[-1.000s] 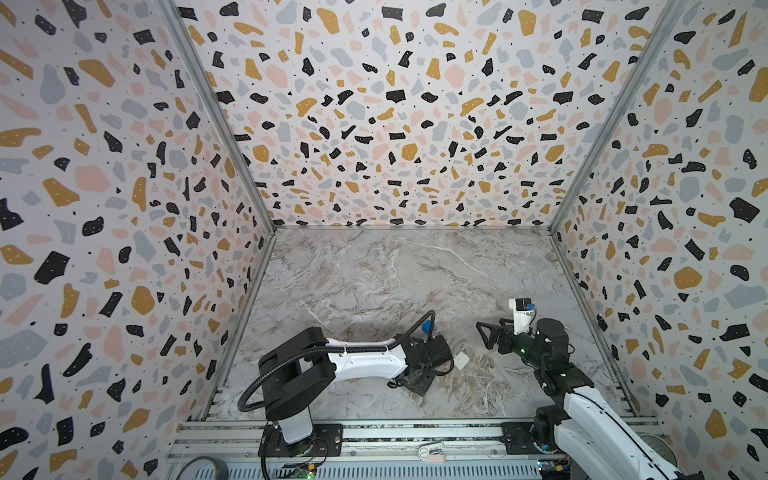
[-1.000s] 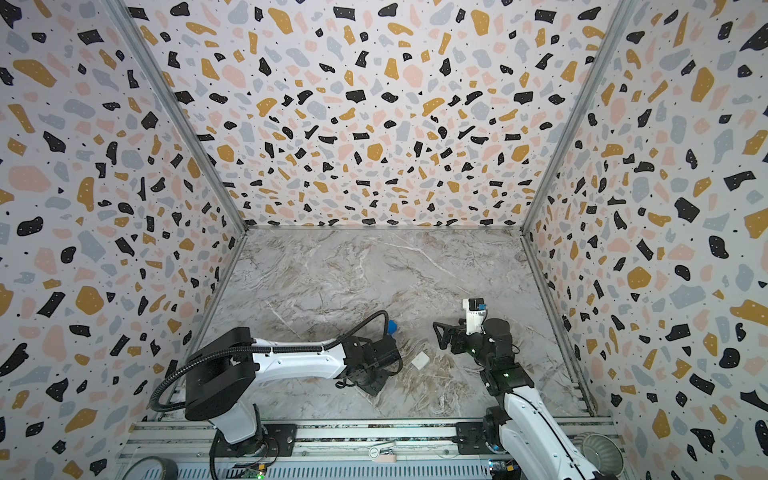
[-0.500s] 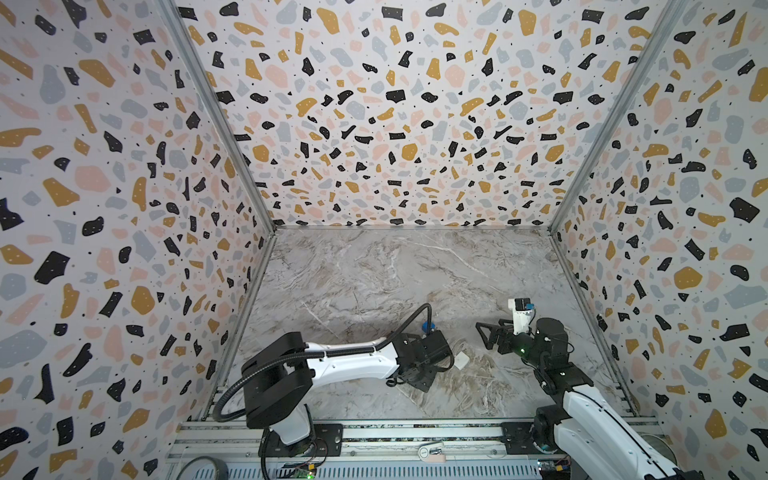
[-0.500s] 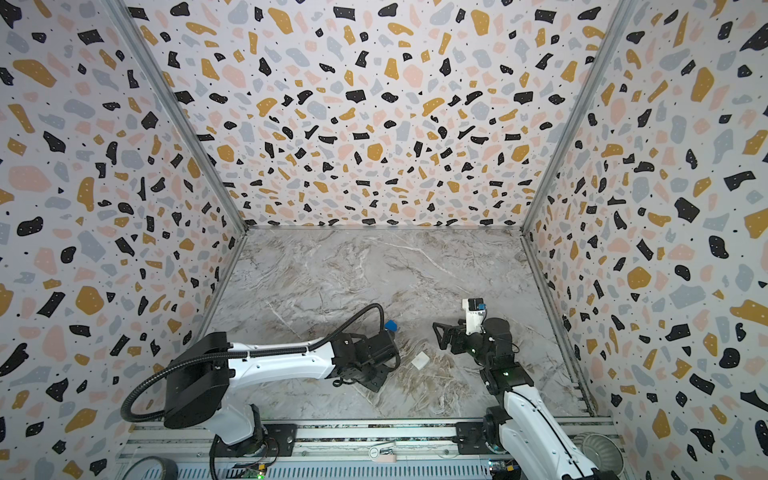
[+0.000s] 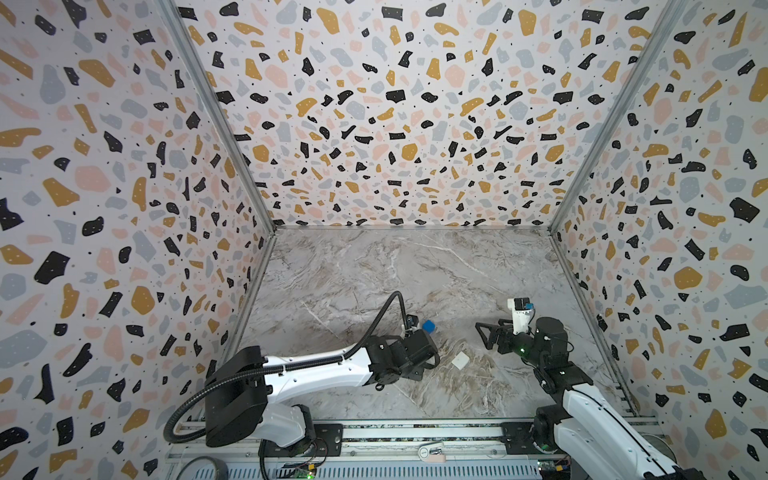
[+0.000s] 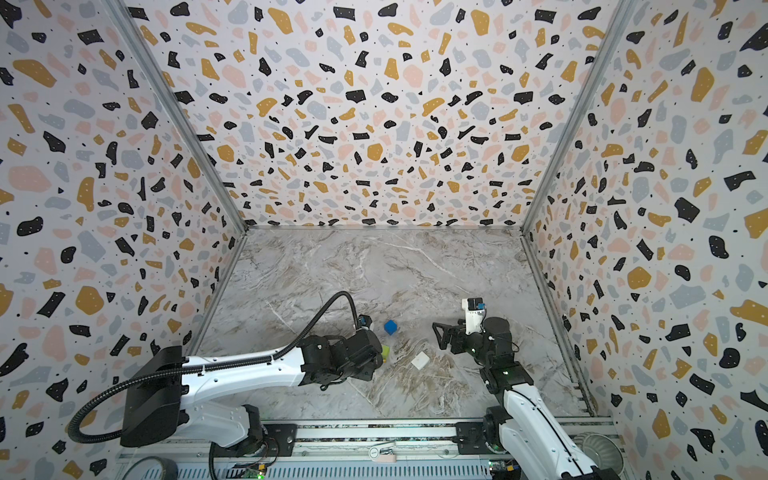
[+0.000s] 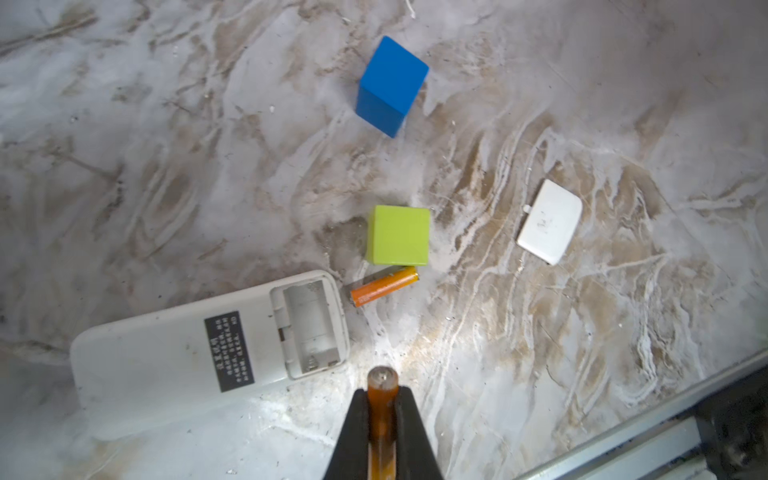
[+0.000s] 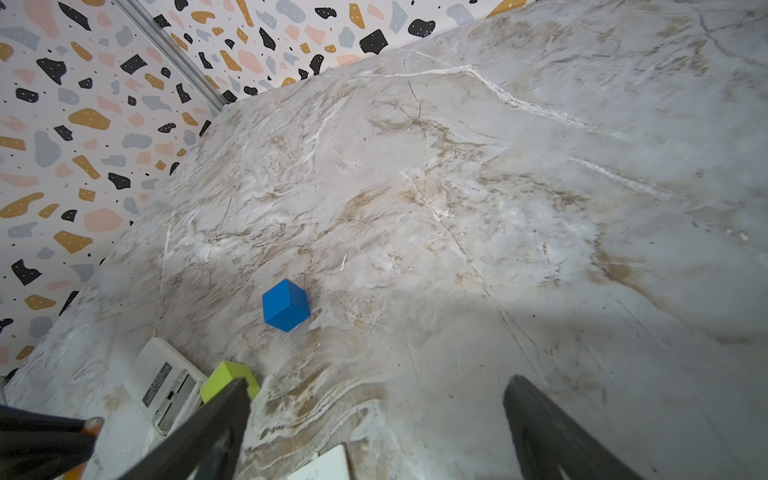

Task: Load the batteries into the remote control
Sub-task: 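Lift the orange battery with the left gripper toward the remote, then lower the orange battery into the remote's compartment and open the left gripper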

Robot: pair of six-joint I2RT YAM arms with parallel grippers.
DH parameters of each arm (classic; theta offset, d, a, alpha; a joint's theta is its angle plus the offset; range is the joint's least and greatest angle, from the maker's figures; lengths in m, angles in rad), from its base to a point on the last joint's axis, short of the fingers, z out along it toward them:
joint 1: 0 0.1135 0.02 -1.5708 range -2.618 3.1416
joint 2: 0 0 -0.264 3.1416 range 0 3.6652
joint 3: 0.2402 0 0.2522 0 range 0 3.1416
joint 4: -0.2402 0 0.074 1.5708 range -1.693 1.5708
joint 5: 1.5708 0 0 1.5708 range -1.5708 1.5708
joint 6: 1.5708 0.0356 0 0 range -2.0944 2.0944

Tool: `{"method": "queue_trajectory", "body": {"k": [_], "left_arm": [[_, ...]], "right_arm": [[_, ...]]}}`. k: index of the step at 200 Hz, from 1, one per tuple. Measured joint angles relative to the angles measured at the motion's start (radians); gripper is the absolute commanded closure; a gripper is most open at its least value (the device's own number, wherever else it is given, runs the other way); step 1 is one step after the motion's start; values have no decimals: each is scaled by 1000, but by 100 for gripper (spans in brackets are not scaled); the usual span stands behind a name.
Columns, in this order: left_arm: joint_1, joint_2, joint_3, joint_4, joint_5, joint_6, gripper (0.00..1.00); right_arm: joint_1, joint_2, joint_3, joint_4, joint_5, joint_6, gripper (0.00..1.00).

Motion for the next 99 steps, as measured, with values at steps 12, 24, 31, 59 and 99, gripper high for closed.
{"method": "queue_trajectory", "body": {"k": [12, 24, 31, 59, 99], "left_arm": [[11, 0, -11, 8, -18, -17, 97], [23, 0, -16, 19, -33, -28, 97], [30, 0, -17, 28, -40, -31, 98], [53, 5, -23, 64, -50, -35, 98], [71, 56, -31, 108, -49, -35, 97]], "right_arm": [[0, -1, 0, 0, -2, 0, 2], [0, -3, 0, 0, -3, 0, 2], [0, -4, 0, 0, -3, 0, 2], [0, -10, 0, 0, -3, 0, 2], [0, -10, 0, 0, -3, 0, 2]]}}
